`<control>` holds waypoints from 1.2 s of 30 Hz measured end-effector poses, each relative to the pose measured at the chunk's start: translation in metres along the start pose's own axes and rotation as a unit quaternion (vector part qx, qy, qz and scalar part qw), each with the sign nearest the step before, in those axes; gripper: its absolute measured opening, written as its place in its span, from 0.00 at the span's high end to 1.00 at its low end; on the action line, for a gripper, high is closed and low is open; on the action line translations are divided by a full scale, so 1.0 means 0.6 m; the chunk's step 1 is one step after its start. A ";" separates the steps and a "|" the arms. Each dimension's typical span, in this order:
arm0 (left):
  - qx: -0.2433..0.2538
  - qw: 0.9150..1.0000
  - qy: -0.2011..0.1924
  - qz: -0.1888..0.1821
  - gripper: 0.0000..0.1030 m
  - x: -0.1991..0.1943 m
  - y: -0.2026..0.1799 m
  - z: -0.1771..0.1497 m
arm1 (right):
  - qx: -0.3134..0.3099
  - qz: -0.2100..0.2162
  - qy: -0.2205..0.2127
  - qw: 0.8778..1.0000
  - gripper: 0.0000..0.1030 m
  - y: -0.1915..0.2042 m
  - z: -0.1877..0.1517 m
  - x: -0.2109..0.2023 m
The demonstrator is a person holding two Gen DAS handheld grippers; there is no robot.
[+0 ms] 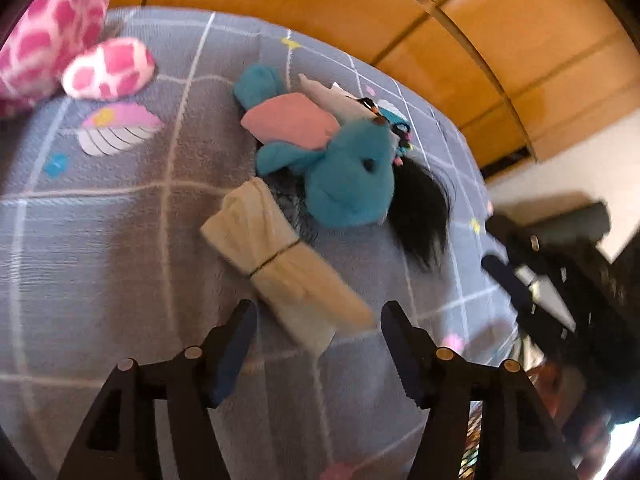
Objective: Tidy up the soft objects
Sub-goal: 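Move both tools back toward the blue plush and hair wig, then grasp the cream mesh bundle with left tool while right tool grasps black beaded hair wig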
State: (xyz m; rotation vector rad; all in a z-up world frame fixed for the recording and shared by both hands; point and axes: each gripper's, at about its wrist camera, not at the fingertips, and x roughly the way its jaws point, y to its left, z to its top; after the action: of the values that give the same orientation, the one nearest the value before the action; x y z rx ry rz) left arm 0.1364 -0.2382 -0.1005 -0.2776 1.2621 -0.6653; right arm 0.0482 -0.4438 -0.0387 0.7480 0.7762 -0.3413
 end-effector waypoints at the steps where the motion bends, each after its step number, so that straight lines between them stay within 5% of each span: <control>1: -0.002 1.000 -0.002 0.001 0.36 0.008 -0.001 0.005 | -0.001 0.002 0.002 1.000 0.54 0.001 0.000 0.001; 4: 0.021 0.999 -0.020 0.026 0.50 0.025 -0.016 0.015 | -0.004 0.005 0.006 1.000 0.54 0.004 -0.001 0.005; 5: 0.031 0.999 -0.018 0.037 0.66 0.031 -0.021 0.018 | -0.004 0.006 0.005 1.000 0.54 0.004 -0.001 0.005; 11: 0.068 0.997 -0.023 0.038 0.81 0.018 -0.026 0.010 | 0.012 0.005 -0.007 1.000 0.54 -0.007 0.003 0.001; 17: 0.100 0.993 -0.039 0.050 0.81 -0.045 -0.001 -0.023 | 0.026 -0.007 -0.001 1.000 0.54 -0.020 0.003 0.006; 24: 0.116 0.986 -0.041 0.114 0.81 -0.087 0.045 -0.064 | 0.053 -0.032 0.014 0.998 0.54 -0.043 -0.001 0.015; 27: 0.095 0.988 -0.031 0.114 0.70 -0.075 0.074 -0.062 | 0.052 -0.028 0.029 0.998 0.54 -0.041 -0.004 0.022; 29: 0.084 0.991 -0.030 0.099 0.64 -0.071 0.086 -0.055 | 0.033 -0.022 0.040 0.998 0.54 -0.028 -0.005 0.026; 36: 0.083 0.992 -0.037 0.086 0.67 -0.078 0.097 -0.056 | -0.076 -0.046 0.029 0.996 0.48 0.036 0.016 0.036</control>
State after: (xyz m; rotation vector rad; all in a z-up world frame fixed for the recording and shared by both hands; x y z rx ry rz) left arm 0.1158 -0.1588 -0.1052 -0.0554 1.1370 -0.6028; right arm 0.0792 -0.4358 -0.0395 0.5825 0.8823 -0.3411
